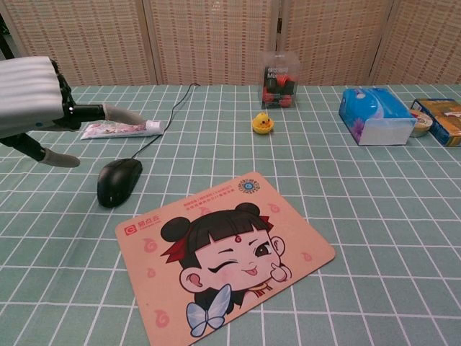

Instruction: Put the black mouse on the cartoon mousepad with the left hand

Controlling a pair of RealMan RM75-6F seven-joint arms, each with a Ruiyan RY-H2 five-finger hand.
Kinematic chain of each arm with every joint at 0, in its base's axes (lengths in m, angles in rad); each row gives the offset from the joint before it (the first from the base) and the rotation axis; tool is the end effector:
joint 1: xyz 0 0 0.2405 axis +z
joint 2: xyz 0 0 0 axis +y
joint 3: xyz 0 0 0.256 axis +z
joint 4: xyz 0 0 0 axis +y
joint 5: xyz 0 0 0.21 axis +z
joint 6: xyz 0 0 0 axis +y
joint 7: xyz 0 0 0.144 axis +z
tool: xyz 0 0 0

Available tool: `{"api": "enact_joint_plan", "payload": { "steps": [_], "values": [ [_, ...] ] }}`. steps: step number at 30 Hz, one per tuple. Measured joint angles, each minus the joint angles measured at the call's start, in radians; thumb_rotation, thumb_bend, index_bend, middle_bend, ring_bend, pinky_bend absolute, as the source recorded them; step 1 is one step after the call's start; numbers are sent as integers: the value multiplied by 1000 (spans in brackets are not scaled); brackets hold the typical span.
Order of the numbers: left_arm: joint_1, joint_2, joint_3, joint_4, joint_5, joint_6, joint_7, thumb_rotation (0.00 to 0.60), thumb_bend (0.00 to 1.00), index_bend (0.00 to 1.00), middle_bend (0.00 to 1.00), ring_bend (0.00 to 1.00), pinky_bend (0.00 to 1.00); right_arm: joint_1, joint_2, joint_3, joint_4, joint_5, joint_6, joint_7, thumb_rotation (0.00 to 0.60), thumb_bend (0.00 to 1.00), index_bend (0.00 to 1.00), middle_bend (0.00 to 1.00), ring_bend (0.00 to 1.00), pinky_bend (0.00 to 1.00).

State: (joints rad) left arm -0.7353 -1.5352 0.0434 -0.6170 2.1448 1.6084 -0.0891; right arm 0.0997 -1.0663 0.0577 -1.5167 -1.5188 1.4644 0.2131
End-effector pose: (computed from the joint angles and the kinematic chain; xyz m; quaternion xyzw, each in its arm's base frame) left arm -0.2092 0.3413 0.0669 -0.8453 0.1409 -0.4194 0.2995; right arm -0.3284 -0.1893 0.1847 0.5868 -0.4023 0.4130 0.5685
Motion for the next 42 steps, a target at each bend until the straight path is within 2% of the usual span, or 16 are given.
{"api": "enact_joint_plan", "payload": {
  "steps": [5,11,23,42],
  "values": [
    [-46,-54,44,92,17,6,10,600,76,179,1000,1000,1000,-2,6,2,4,1,1,20,600,333,199,280,205,385],
    [-80,-89,80,147,-2,-33,19,600,76,180,1000,1000,1000,-5,10,2,8,-1,5,35,600,332,200,280,205,384],
    [-121,-58,122,119,-56,-136,92,600,75,190,1000,1000,1000,-3,13,4,9,5,-7,45,600,332,199,280,205,385],
    [-148,-45,191,106,-84,-212,148,600,76,193,1000,1000,1000,-3,21,4,6,6,-14,59,600,332,199,285,208,385]
  ]
}}
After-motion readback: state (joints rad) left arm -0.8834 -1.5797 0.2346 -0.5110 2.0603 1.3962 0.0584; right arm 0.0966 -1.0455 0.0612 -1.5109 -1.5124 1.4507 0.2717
